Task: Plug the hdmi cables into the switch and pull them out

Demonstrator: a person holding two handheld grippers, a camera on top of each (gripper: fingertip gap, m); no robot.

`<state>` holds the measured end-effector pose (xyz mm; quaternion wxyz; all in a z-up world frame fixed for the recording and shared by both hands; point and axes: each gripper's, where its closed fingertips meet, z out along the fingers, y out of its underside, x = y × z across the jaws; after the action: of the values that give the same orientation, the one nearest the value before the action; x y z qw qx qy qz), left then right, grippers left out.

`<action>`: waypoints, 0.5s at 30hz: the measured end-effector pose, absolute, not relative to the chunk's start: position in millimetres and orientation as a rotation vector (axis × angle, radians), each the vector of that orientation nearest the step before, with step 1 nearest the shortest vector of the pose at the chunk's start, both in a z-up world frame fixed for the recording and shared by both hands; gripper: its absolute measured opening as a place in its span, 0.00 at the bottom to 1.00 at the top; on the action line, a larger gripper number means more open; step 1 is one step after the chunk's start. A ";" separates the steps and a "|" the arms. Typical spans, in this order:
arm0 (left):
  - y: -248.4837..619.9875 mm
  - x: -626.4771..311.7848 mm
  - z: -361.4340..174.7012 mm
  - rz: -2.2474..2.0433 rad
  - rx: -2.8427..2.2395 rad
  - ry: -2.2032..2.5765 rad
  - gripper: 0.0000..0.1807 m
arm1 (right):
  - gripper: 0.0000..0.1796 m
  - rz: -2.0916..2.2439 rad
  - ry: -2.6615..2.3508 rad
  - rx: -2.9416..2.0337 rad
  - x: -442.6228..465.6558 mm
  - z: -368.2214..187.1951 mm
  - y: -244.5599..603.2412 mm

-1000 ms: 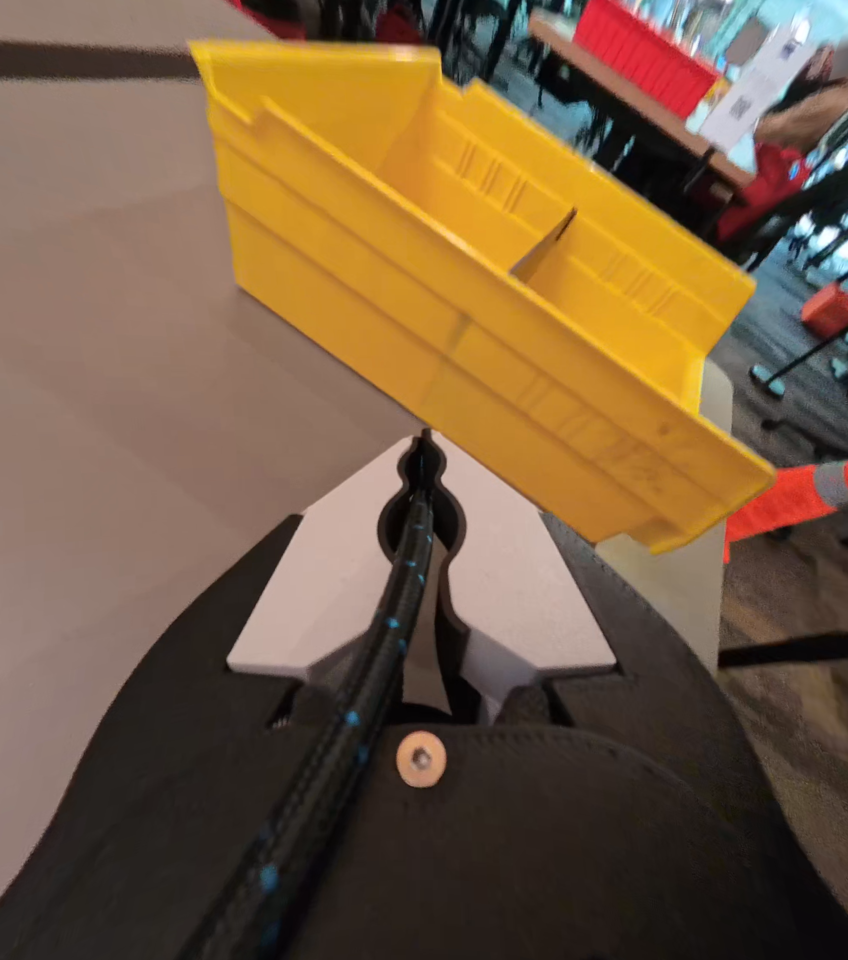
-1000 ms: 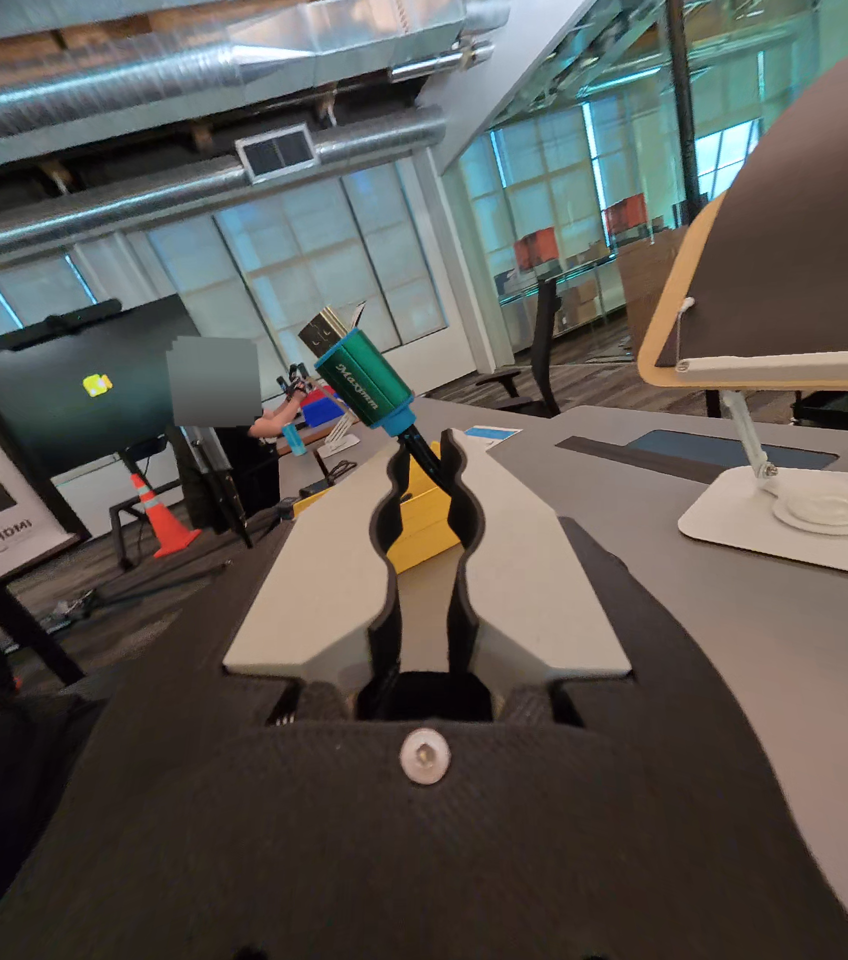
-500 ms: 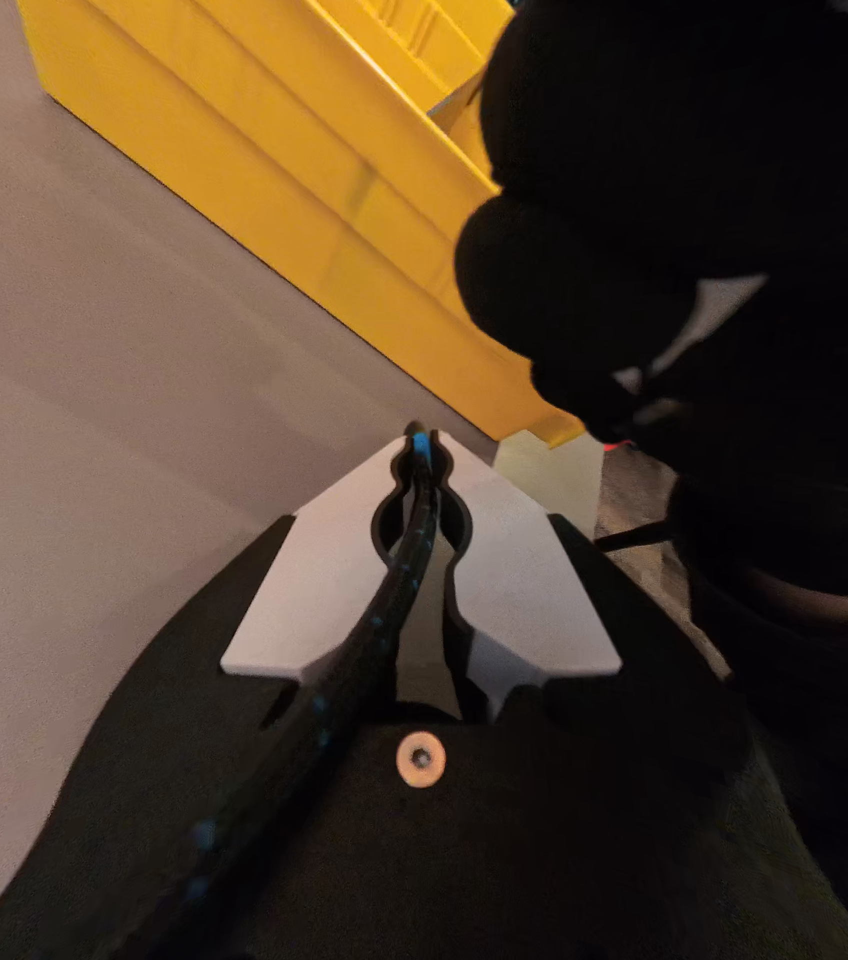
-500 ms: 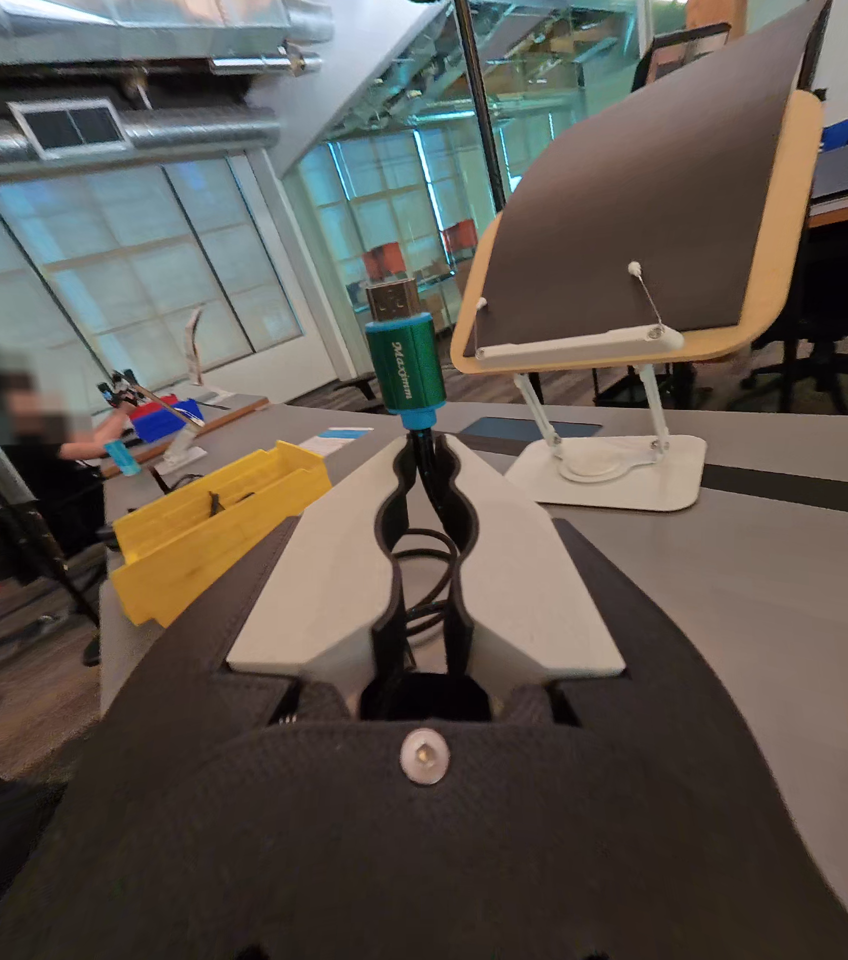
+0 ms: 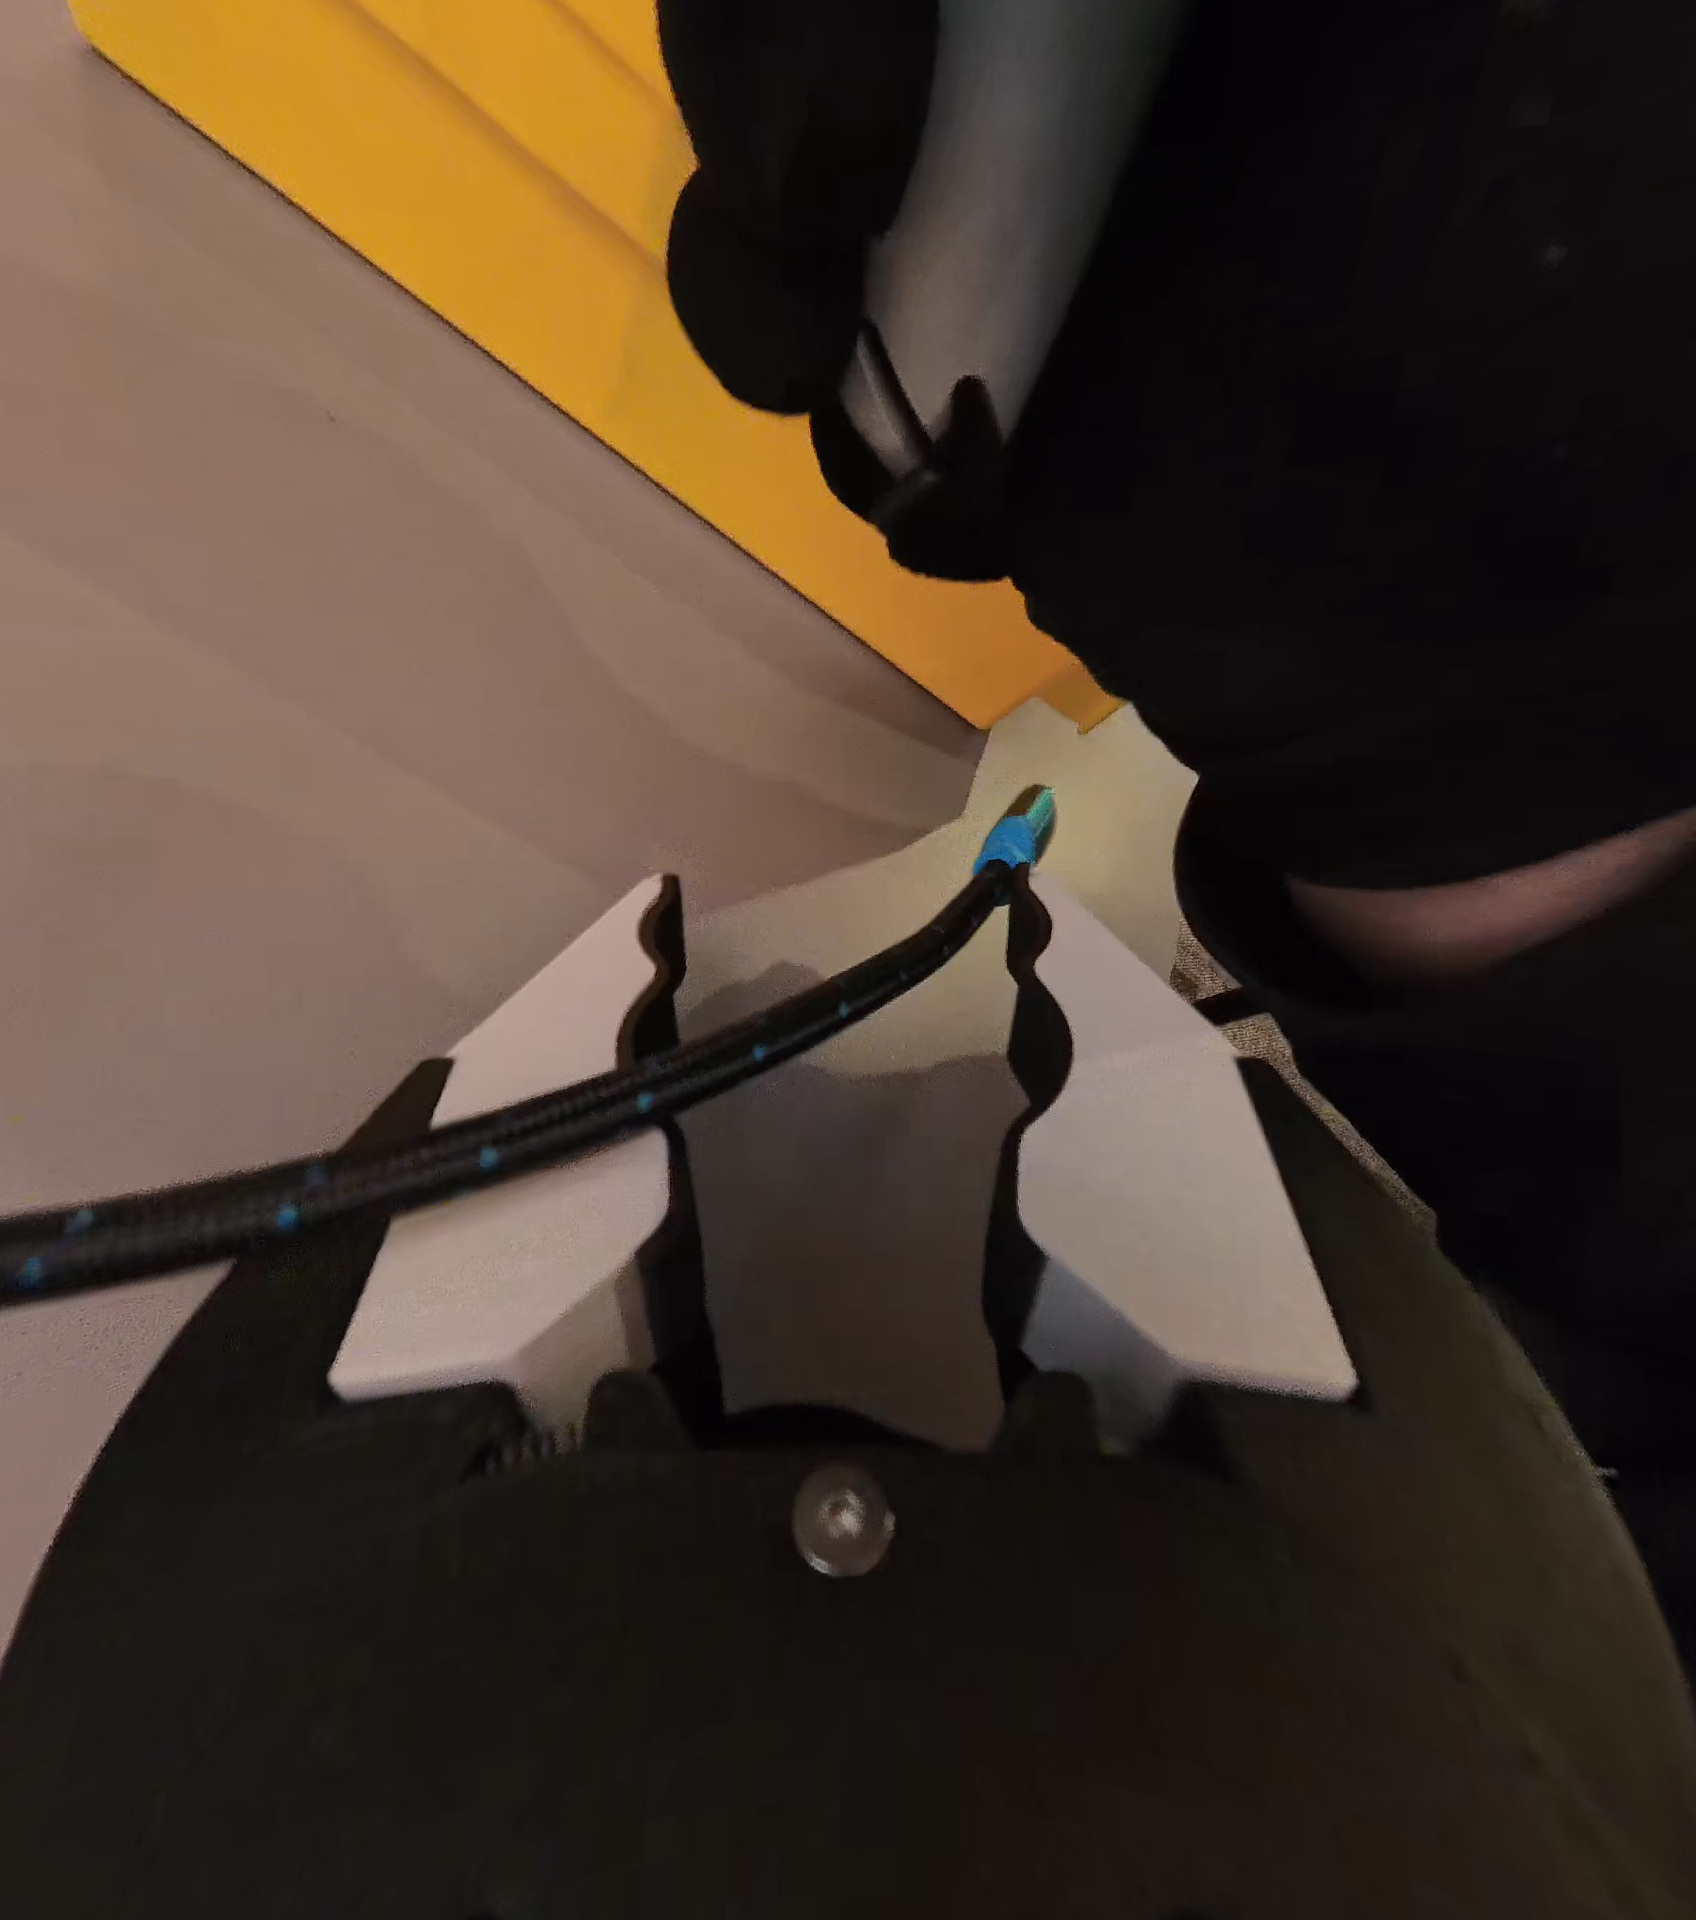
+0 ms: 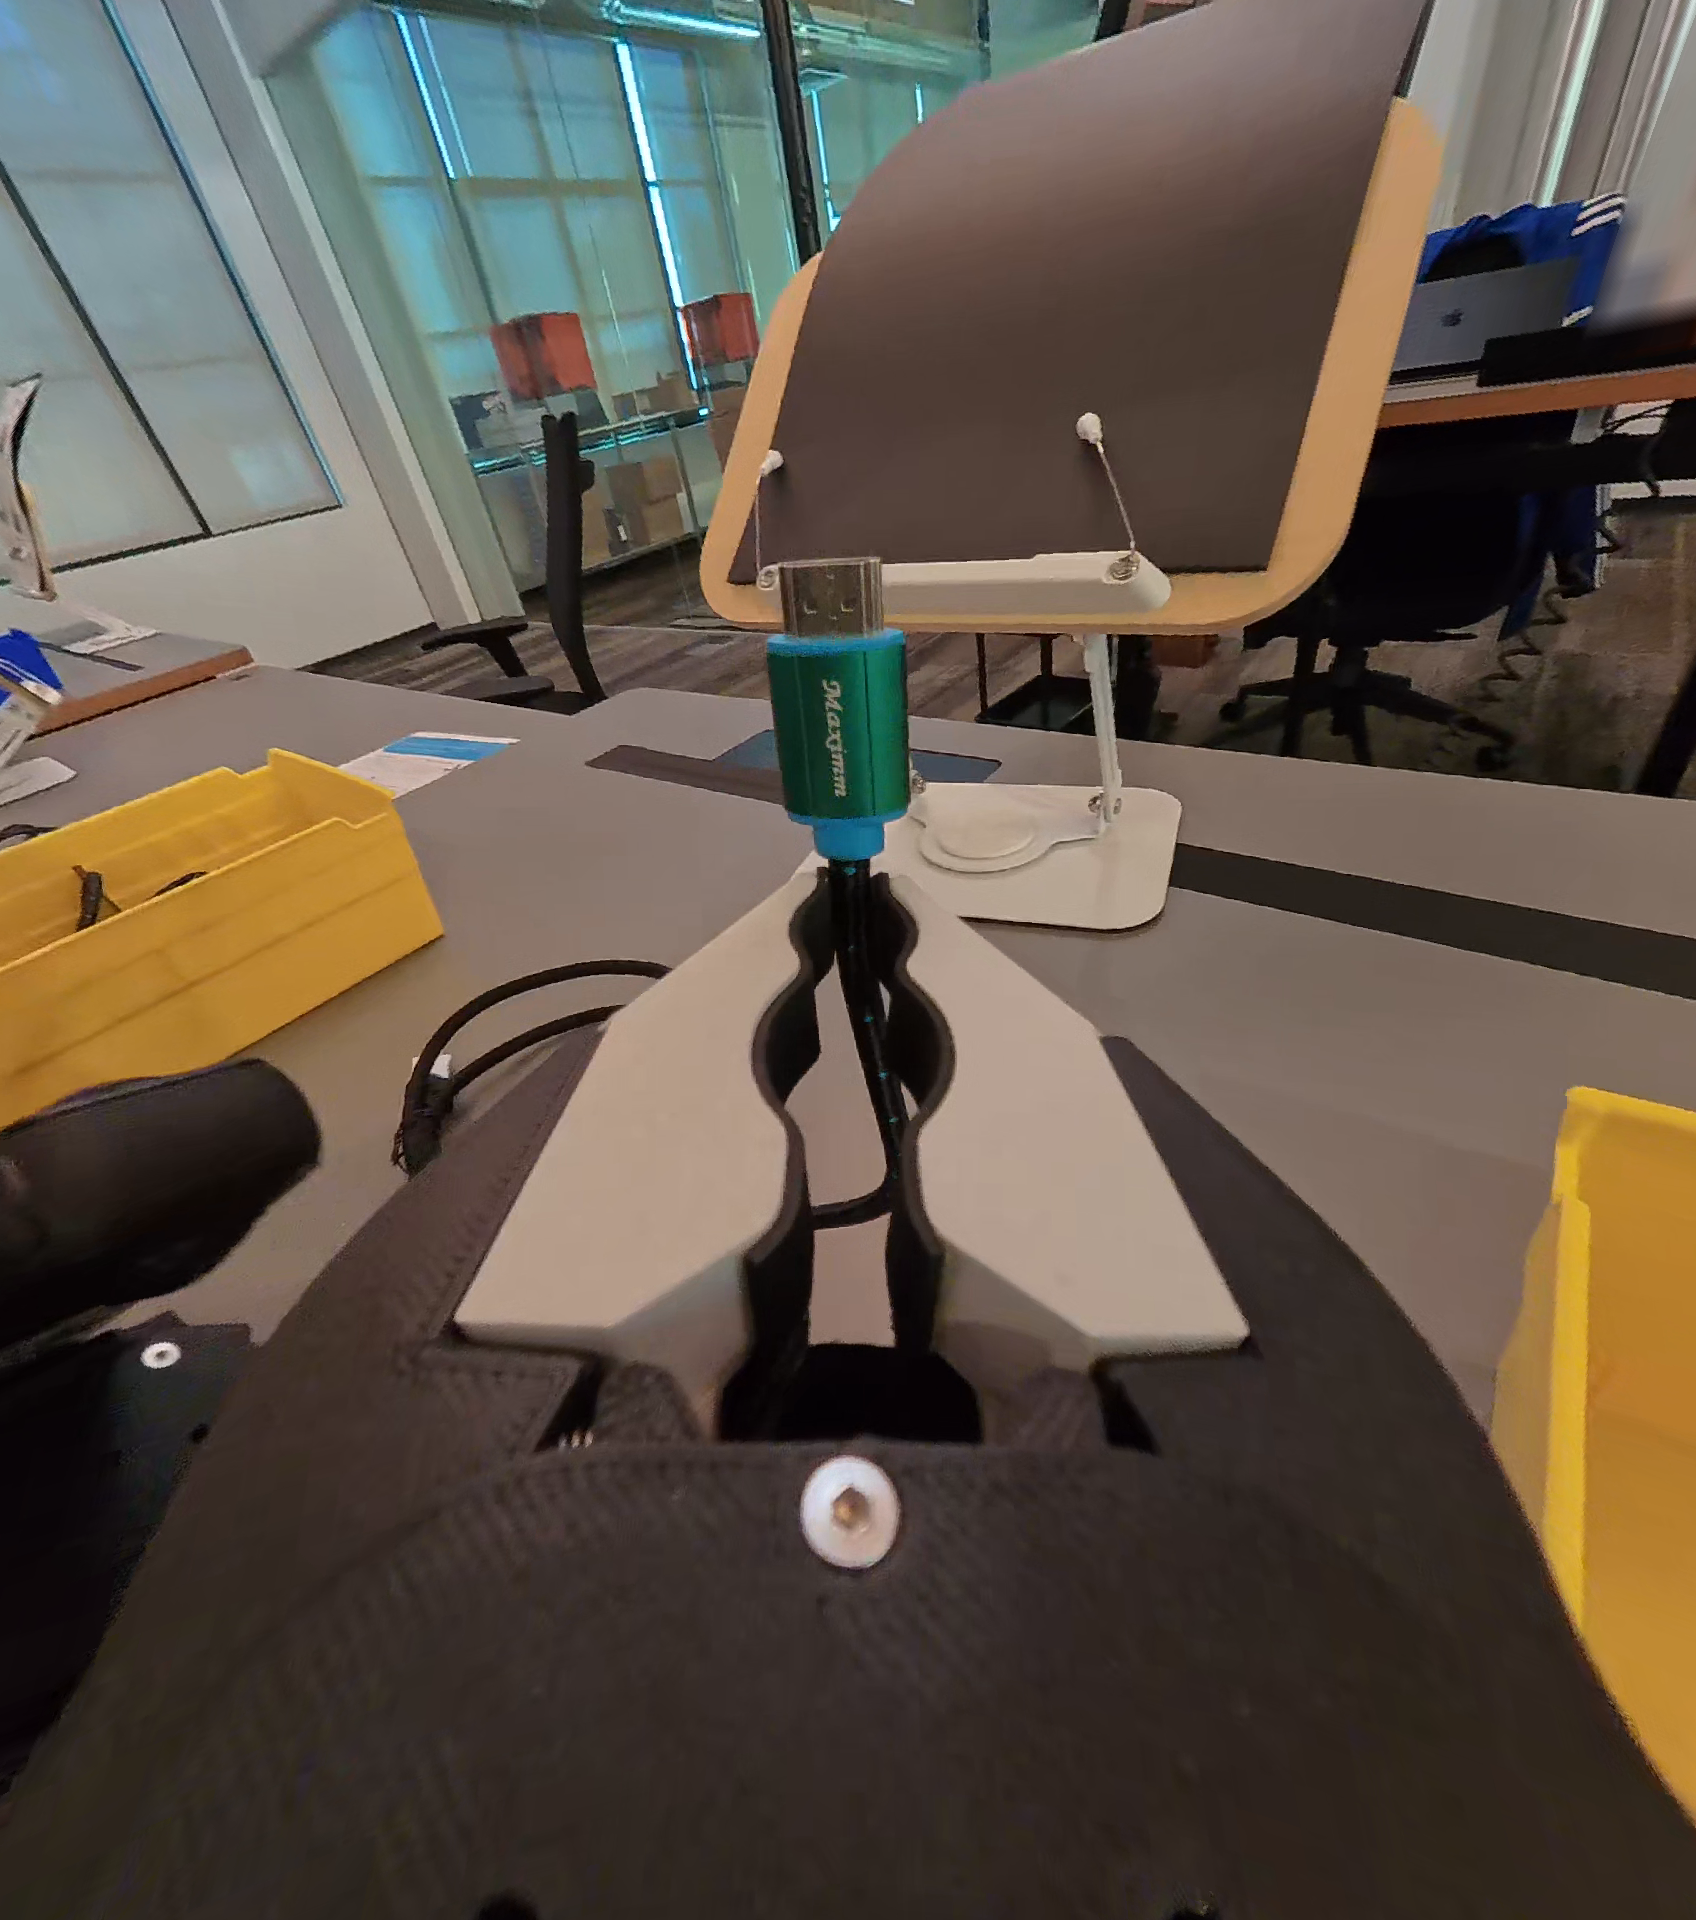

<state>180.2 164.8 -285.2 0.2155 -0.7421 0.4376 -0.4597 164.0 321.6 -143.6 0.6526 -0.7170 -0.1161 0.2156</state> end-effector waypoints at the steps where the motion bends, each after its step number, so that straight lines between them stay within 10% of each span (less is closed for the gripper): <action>1: 164.1 176.9 -282.3 -1.293 -2.044 1.207 0.36 | 0.02 0.487 -0.255 -1.628 166.1 -143.9 322.6; 15: 180.0 119.2 -259.7 -1.282 -1.986 1.115 0.47 | 0.02 0.376 -0.248 -1.612 184.0 -131.3 322.8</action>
<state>119.2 180.0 -259.7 0.2612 -0.7335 0.4118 -0.4735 184.0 322.8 -131.3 0.6699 -0.7150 -0.1101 0.1670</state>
